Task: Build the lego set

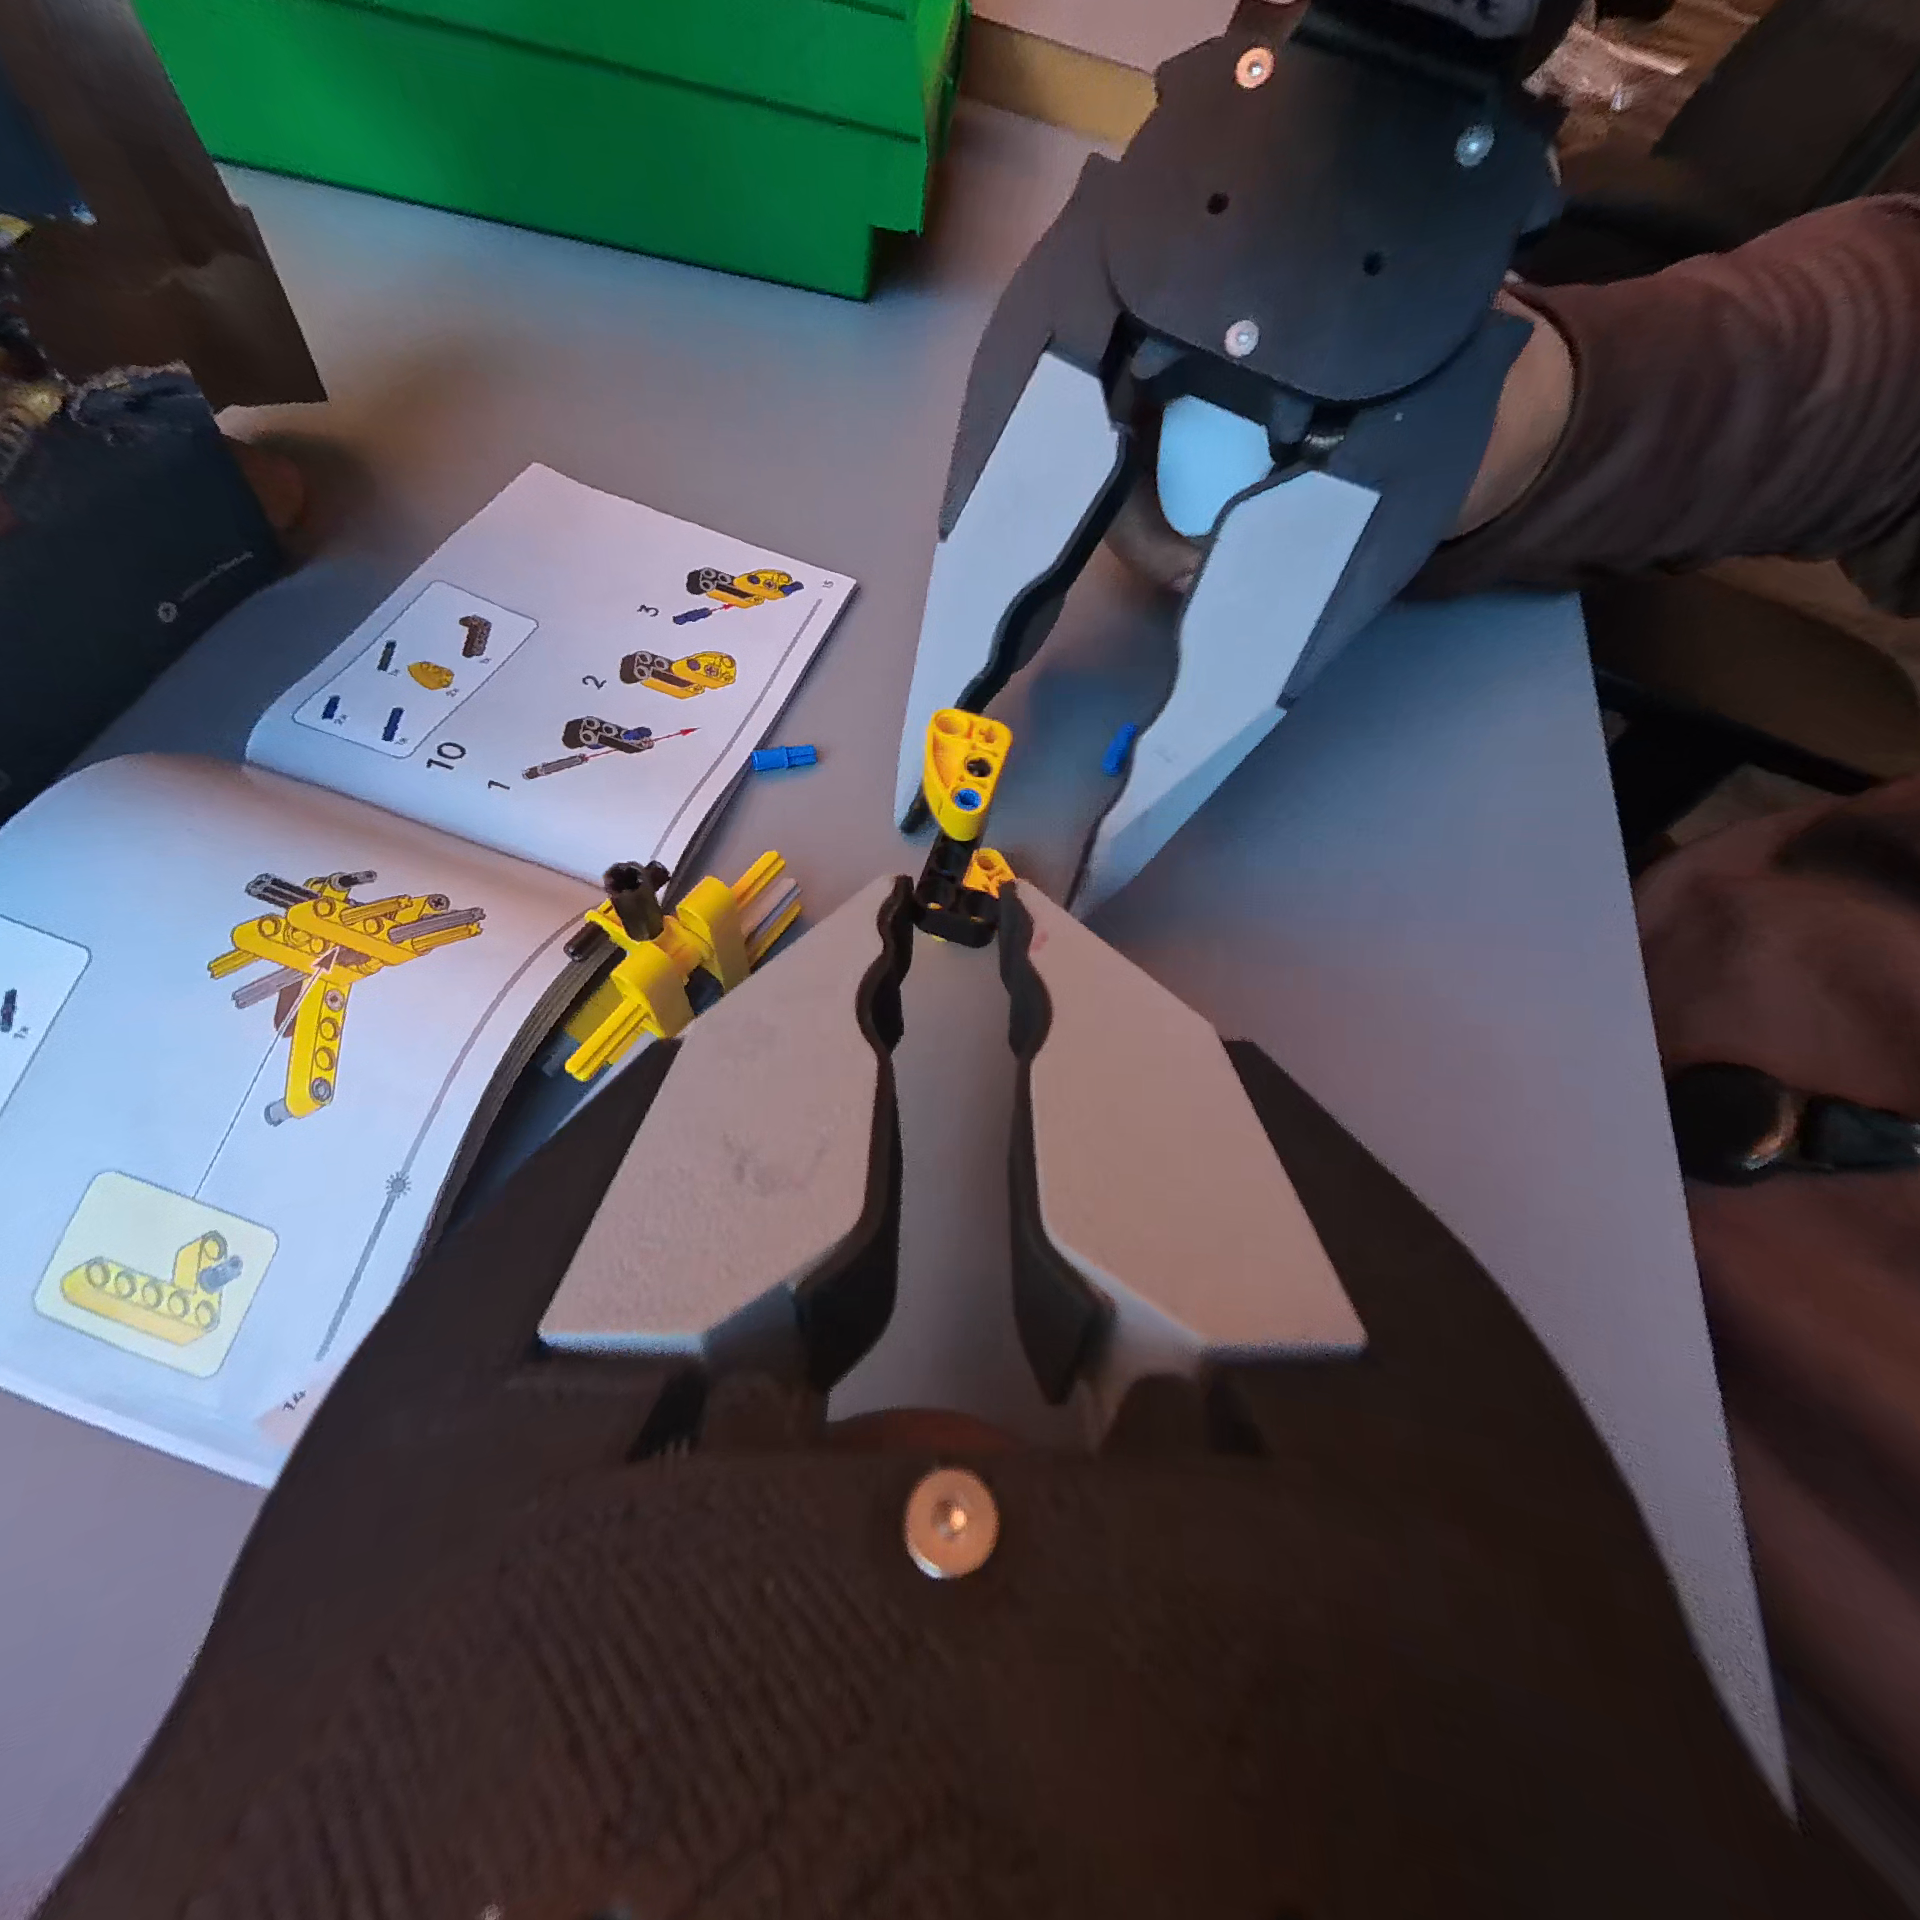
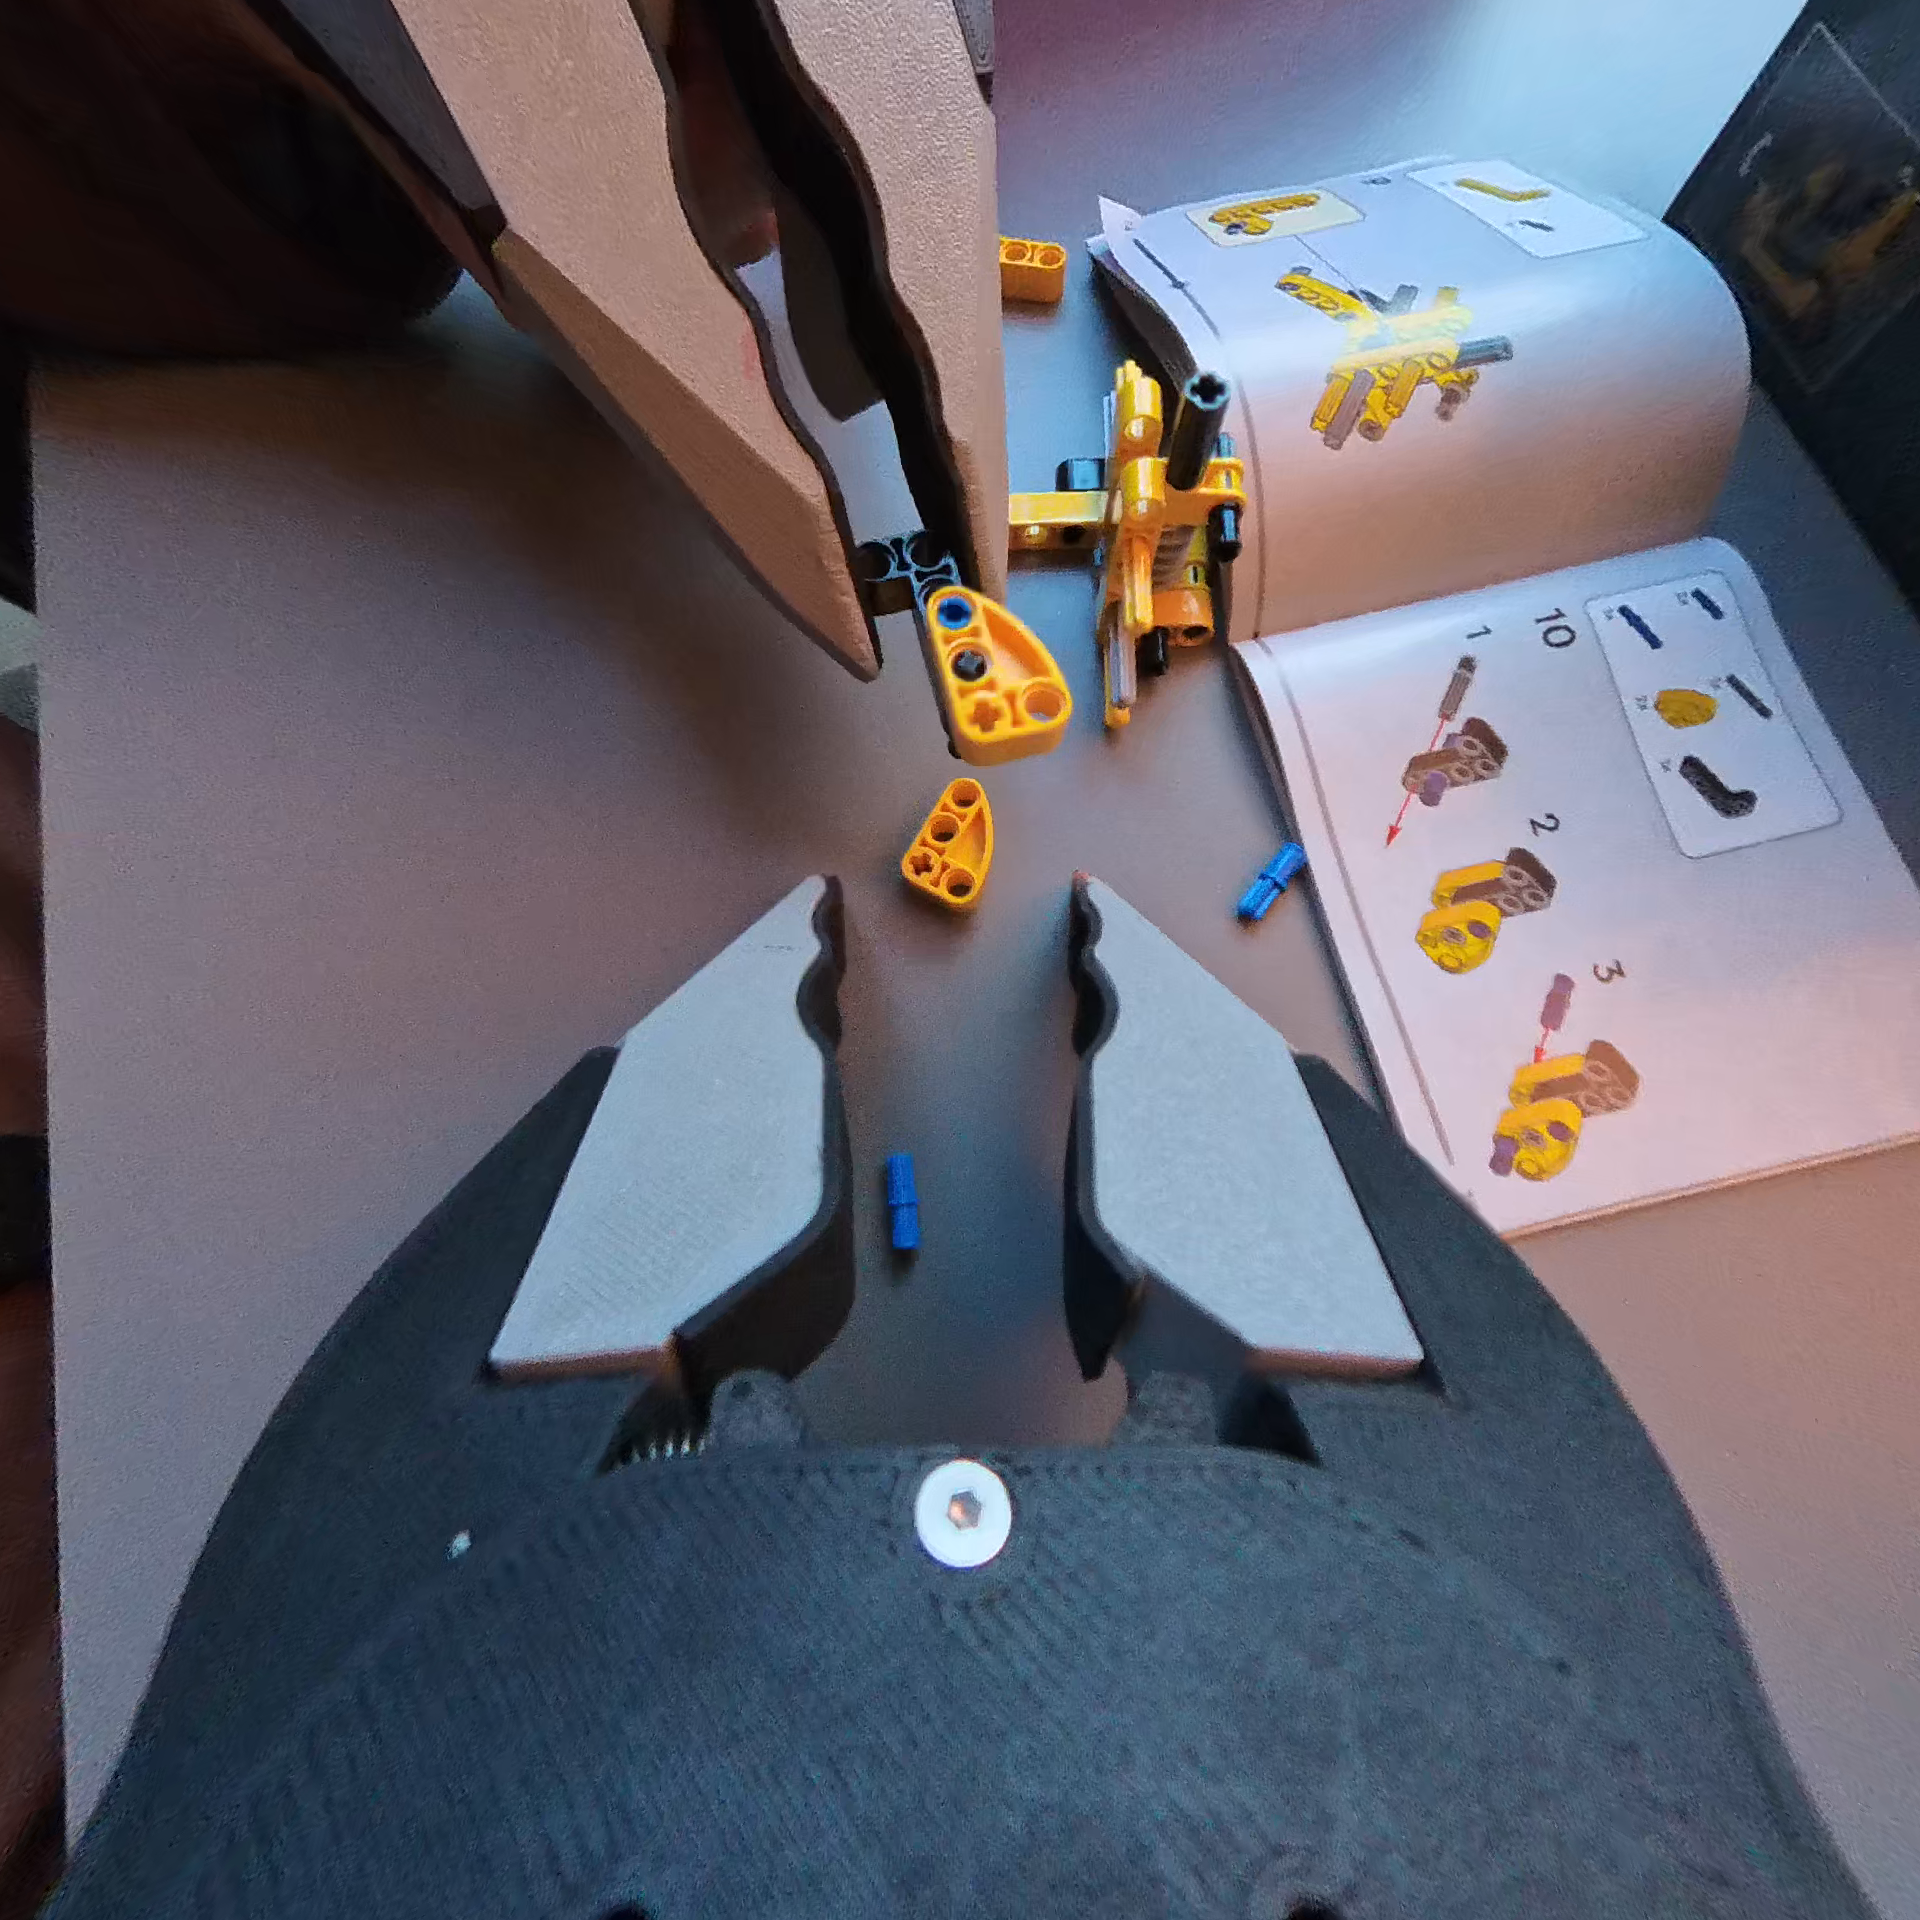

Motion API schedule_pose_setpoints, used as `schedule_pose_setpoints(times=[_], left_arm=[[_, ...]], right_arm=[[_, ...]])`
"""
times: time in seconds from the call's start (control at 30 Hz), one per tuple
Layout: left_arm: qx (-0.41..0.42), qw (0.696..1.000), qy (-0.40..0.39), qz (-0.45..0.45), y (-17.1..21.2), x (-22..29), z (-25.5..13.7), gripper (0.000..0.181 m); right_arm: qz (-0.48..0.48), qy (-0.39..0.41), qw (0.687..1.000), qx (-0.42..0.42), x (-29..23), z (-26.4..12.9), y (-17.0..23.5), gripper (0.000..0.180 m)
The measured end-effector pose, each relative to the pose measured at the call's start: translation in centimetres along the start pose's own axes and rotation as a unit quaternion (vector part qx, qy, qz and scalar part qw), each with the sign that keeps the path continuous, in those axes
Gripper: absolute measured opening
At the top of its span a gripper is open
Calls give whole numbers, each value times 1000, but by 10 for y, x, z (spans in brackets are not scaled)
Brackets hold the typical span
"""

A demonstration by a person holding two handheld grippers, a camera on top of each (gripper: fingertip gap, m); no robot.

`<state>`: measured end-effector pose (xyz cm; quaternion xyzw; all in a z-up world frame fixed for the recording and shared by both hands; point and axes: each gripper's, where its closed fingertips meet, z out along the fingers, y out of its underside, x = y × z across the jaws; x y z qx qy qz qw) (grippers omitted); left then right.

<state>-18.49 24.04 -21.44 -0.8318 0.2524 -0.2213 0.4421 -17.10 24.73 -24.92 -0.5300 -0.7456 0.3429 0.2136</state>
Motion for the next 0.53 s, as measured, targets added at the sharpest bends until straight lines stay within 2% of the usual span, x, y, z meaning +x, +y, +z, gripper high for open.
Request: schedule_pose_setpoints(times=[0.03, 0.13, 0.53], left_arm=[[0, 1000, 1, 12, 0, 1, 0, 13], [1, 999, 4, 48, 0, 5, 0, 13], [-8, 998, 3, 55, 4, 4, 4, 13]], right_arm=[[-4, 6, 1000, -2, 1, 2, -1, 38], [-23, 12, 1000, -6, 2, 5, -3, 27], [-42, -1, 999, 0, 3, -1, 1, 27]])
